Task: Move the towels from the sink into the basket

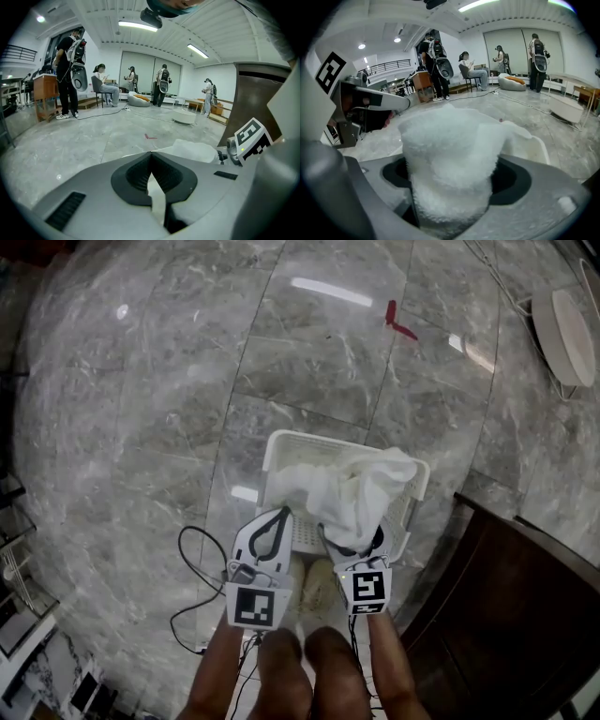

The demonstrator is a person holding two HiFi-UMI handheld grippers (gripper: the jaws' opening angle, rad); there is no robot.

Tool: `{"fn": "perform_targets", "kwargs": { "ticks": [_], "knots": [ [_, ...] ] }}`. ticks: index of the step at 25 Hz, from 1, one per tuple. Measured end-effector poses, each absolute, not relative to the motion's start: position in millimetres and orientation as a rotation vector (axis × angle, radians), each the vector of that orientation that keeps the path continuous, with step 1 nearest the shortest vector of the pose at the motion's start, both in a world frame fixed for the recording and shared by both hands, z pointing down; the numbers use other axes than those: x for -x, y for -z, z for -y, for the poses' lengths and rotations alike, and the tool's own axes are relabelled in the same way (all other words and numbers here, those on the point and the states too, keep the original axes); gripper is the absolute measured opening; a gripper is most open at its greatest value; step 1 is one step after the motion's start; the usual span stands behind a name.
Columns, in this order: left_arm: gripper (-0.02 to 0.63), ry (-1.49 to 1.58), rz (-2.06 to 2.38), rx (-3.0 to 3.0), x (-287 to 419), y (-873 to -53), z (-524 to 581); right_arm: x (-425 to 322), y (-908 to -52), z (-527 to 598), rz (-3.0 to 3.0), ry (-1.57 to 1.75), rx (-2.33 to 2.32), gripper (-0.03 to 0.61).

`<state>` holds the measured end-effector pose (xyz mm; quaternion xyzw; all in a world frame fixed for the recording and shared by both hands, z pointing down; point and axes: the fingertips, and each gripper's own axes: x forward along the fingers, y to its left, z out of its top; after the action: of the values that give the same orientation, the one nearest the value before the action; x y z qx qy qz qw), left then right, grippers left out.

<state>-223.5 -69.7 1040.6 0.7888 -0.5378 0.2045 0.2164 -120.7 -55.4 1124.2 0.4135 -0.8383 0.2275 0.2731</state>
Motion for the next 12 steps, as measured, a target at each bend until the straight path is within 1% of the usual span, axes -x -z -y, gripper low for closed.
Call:
{"fn": "perform_targets", "kwargs": {
  "ticks": [3,7,12],
  "knots": [
    [0.009,-0.556,1.482,-2.186,219,-1037,68,115,-1122,51,2.236,-0.636,-1.120,0.463],
    [0.009,-0.568,1.473,-2.185,218,-1021,66,105,-1110,46,2.200,-0.642,-1.127,0.466],
    [0.009,-0.562,1.478,-2.180,213,-981,62,93,-1066,43,2.200,-0.637,-1.159,0.466]
  ]
}}
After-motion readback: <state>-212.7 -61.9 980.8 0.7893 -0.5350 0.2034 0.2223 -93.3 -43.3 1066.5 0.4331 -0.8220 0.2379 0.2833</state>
